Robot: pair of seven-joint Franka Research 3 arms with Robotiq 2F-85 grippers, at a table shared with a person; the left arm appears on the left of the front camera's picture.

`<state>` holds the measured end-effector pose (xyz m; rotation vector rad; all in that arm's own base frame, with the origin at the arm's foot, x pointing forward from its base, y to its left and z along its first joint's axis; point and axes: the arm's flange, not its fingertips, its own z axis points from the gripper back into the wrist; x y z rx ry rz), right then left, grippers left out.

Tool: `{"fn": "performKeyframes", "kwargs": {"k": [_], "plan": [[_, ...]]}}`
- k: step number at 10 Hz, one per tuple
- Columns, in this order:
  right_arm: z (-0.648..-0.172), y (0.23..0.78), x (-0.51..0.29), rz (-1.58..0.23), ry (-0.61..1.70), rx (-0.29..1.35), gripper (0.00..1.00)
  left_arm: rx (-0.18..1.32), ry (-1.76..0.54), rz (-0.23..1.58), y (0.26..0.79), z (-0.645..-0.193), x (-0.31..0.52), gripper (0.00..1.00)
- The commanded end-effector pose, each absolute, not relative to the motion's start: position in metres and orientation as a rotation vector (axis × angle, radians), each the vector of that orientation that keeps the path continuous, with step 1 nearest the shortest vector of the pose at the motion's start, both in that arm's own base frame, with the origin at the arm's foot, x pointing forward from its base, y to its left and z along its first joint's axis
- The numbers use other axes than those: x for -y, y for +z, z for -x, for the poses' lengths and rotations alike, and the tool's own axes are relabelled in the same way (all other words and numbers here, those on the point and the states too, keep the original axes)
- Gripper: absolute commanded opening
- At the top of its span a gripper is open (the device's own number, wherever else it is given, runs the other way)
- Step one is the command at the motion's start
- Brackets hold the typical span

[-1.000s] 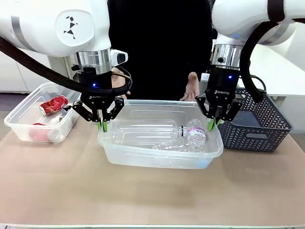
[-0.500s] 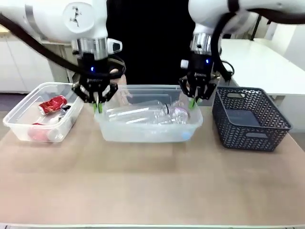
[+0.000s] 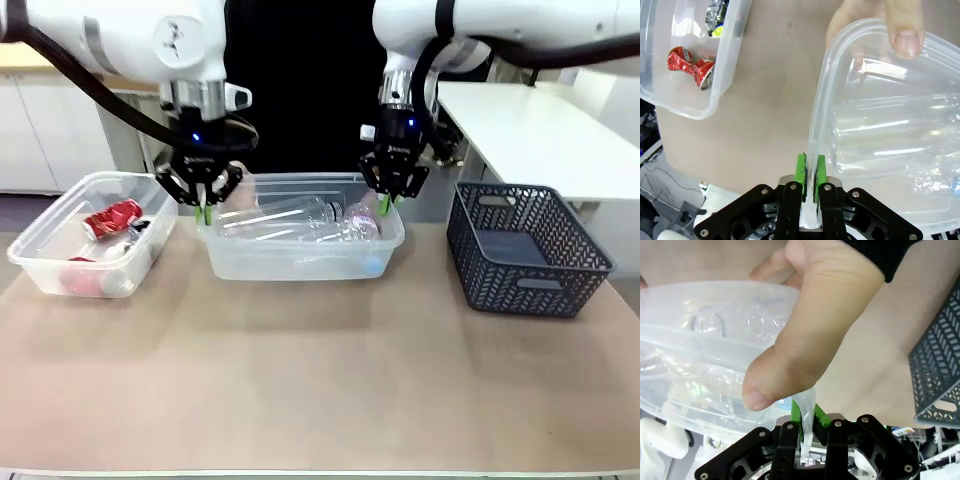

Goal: Sort the waste into each basket.
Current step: Offer the picked Organizing box to the human, then release the Organizing box you were holding.

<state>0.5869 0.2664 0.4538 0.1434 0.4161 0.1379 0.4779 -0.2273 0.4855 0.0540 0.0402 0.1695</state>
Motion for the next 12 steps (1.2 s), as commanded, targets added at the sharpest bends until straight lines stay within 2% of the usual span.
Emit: {"fn": "performKeyframes", "kwargs": {"k": [1, 7, 8, 9, 10, 11, 12], "plan": [[-0.582, 0.461, -0.266, -0.153, 0.141, -0.397, 0.05, -0.022, 0.162, -0.054, 0.489, -0.470, 0.233, 0.09], [-0.582, 0.461, -0.266, -0.153, 0.141, -0.397, 0.05, -0.022, 0.162, -0.054, 0.489, -0.470, 0.233, 0.09], [-0.588, 0.456, -0.263, -0.140, 0.130, -0.409, 0.29, -0.031, 0.159, -0.051, 0.491, -0.473, 0.232, 0.66], [-0.580, 0.462, -0.248, -0.173, 0.069, -0.337, 0.65, -0.016, 0.138, -0.037, 0.495, -0.474, 0.238, 0.66], [-0.571, 0.469, -0.239, -0.222, 0.052, -0.274, 0.89, -0.001, 0.124, -0.016, 0.499, -0.474, 0.241, 1.00], [-0.564, 0.475, -0.233, -0.269, 0.006, -0.187, 1.00, 0.016, 0.124, -0.005, 0.503, -0.472, 0.241, 0.70], [-0.557, 0.480, -0.224, -0.339, -0.031, -0.074, 1.00, 0.028, 0.111, 0.017, 0.509, -0.468, 0.237, 1.00]]}}
